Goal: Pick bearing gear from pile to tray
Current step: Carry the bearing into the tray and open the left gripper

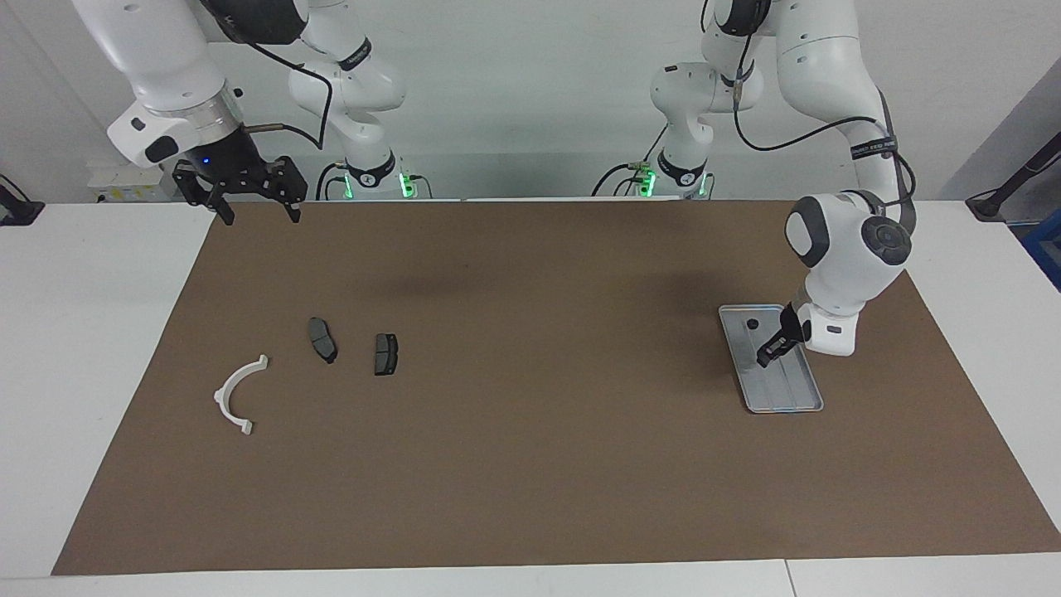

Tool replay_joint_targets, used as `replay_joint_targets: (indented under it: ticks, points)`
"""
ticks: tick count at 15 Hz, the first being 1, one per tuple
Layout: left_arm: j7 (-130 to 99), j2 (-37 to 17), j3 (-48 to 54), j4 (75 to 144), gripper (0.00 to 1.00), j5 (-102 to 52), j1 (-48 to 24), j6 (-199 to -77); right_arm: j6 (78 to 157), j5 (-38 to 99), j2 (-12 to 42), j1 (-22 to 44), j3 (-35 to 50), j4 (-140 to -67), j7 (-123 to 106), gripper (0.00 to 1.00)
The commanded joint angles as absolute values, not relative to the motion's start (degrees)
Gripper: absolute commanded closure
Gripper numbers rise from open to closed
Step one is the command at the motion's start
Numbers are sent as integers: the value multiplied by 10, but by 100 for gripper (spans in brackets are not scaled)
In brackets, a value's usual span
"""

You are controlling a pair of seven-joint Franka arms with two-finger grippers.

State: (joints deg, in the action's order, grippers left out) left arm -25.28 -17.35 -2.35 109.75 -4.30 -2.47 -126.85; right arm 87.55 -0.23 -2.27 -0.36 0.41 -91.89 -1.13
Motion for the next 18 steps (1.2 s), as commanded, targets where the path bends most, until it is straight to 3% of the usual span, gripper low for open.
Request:
replay_joint_targets:
  ticks: [1, 11, 13, 14, 15, 16, 18]
  points:
    - [-236, -179, -17, 1116, 100, -43, -15, -1311, 872, 9, -22, -14, 11, -916, -22, 0]
    - [-227, -191, -17, 1141, 100, -43, -13, -1355, 872, 6, -23, -11, 11, -916, -21, 0]
    - [-226, -191, -17, 1141, 91, -43, -13, -1356, 872, 6, -24, -10, 11, -918, -20, 0]
    - [-226, -191, -17, 1142, 76, -43, -13, -1355, 871, 6, -25, -10, 11, -919, -20, 0]
    - [-226, -190, -17, 1141, 30, -43, -11, -1352, 871, 6, -25, -10, 11, -919, -21, 0]
    - [-223, -190, -17, 1136, 0, -43, -11, -1345, 872, 6, -25, -10, 11, -919, -20, 0]
    - [-224, -180, -18, 1119, 0, -40, -10, -1310, 869, 6, -25, -10, 11, -919, -21, 0]
